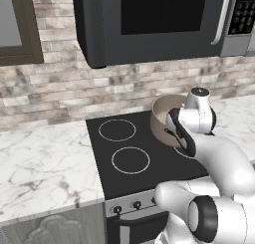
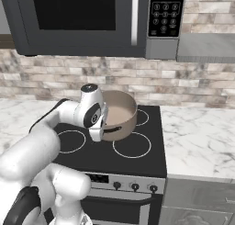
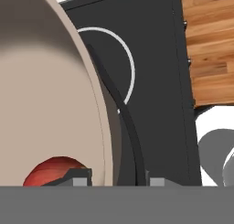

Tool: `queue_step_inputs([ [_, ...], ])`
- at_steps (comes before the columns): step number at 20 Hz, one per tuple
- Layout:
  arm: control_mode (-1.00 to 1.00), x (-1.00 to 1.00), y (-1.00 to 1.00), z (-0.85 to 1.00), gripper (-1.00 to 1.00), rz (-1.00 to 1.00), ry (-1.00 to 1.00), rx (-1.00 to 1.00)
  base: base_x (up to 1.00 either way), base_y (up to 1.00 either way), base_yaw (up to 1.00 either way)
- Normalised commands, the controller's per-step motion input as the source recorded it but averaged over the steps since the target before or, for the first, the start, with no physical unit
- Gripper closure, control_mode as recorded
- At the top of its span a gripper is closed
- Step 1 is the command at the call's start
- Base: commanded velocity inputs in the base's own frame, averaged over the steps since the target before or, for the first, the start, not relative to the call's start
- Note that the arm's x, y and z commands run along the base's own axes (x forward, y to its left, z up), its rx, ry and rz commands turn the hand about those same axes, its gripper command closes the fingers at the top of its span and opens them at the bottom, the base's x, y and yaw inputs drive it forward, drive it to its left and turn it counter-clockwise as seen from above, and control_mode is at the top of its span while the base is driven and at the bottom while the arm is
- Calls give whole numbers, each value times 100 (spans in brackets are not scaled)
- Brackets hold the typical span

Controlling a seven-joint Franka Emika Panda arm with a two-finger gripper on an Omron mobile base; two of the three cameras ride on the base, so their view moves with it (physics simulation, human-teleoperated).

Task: Turn on the sink faucet. Then move the onion from the counter to the sink. Turn off the sink. Move the vegetable from the sink to the pot next to the stove. Finally move the pot to the rear right burner.

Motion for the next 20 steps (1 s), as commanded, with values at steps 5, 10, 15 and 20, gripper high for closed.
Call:
queue_step_inputs([
  [5,-100,59,-36,0,100,0,0,1,0,0,0],
  [10,-100,54,-16,-3,100,3,0,0,0,0,0],
  [15,-100,45,-13,-19,100,3,-1,0,0,0,0],
  [20,-100,59,-7,-11,100,2,0,0,0,0,0],
])
